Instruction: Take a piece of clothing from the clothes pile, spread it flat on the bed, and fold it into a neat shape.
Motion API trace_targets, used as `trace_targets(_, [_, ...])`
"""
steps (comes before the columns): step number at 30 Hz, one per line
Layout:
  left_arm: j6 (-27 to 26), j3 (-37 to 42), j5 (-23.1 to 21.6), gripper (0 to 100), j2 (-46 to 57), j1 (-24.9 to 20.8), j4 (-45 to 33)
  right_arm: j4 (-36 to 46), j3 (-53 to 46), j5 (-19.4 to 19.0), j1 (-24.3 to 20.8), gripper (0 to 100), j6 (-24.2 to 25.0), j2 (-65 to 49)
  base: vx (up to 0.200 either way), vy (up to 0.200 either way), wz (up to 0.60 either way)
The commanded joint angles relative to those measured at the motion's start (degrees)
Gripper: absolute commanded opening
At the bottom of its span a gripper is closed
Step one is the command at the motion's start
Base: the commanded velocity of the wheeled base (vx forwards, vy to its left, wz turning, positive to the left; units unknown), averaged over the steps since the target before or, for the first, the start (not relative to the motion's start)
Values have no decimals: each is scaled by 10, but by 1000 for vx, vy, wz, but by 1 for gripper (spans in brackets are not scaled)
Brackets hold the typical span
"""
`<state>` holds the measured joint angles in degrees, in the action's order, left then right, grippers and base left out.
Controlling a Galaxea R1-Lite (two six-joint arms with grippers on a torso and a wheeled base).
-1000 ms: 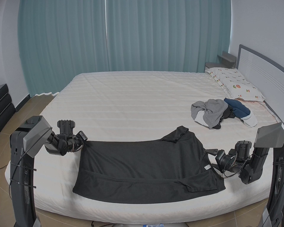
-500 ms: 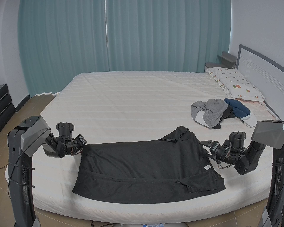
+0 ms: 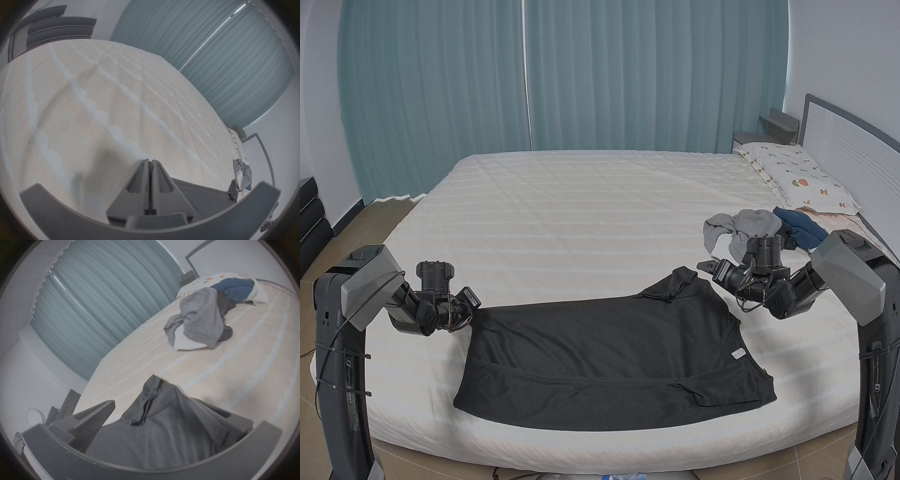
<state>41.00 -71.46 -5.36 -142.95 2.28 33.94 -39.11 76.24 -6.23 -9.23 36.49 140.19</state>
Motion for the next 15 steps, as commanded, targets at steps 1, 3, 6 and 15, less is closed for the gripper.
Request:
trace_targets(1, [0,1,-3,0,-1,13,1,80,158,43,-21,100,-30,105,0,0,0])
trace_targets(3, [0,2,-3,0,-1,13,1,84,176,57,-21,100,-30,118,0,0,0])
trace_targets(6, [0,3,-3,0,-1,13,1,84,199,65,-18,100,-31,141,0,0,0])
trace_targets(15, [0,1,-3,0,-2,12,1,82,225,63,-9,100,-27,156,0,0,0])
